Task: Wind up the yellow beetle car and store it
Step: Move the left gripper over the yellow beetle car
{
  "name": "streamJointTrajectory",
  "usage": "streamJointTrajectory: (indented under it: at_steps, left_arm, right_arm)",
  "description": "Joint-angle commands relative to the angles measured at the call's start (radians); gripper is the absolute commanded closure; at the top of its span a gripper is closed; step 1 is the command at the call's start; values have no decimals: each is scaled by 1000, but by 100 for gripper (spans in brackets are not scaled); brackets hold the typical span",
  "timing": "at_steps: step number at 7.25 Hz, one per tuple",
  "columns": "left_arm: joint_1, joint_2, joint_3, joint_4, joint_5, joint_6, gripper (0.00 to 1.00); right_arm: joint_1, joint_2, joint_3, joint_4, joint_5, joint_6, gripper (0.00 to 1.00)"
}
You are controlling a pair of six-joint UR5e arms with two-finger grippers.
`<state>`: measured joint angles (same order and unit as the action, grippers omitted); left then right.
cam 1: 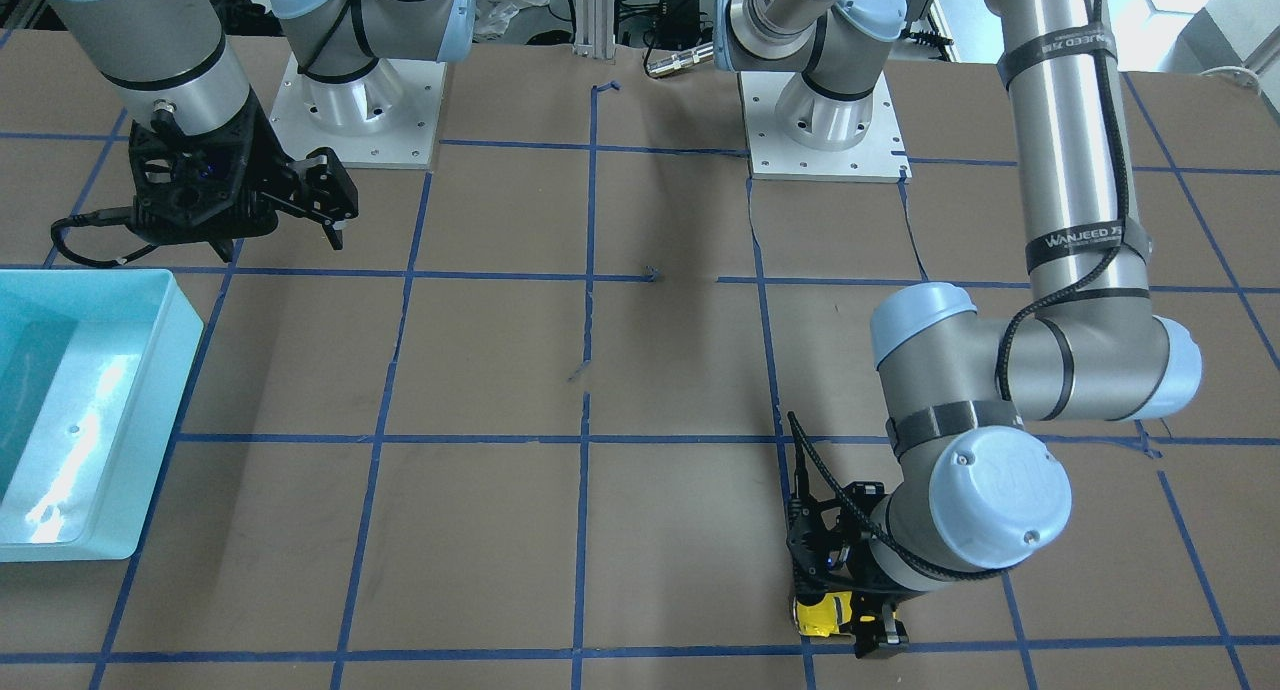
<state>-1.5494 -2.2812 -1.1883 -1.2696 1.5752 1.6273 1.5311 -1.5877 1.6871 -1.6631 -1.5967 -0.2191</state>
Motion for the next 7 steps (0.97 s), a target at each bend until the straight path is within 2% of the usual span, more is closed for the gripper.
streamJointTrajectory:
  at_steps: [1, 2, 3, 7]
  left_arm:
    - [0, -82, 99, -80, 5, 19, 0]
    - [0, -81, 67, -56, 5, 26, 0]
    - [11, -81, 35, 32, 0, 75, 0]
    - [48, -76, -40, 150, -4, 68, 1]
  right_arm:
    - [3, -2, 3, -4, -2, 0, 0]
    - [3, -5, -1, -4, 1, 6, 0]
    - [3, -6, -10, -3, 4, 9, 0]
    - [4, -32, -10, 14, 6, 15, 0]
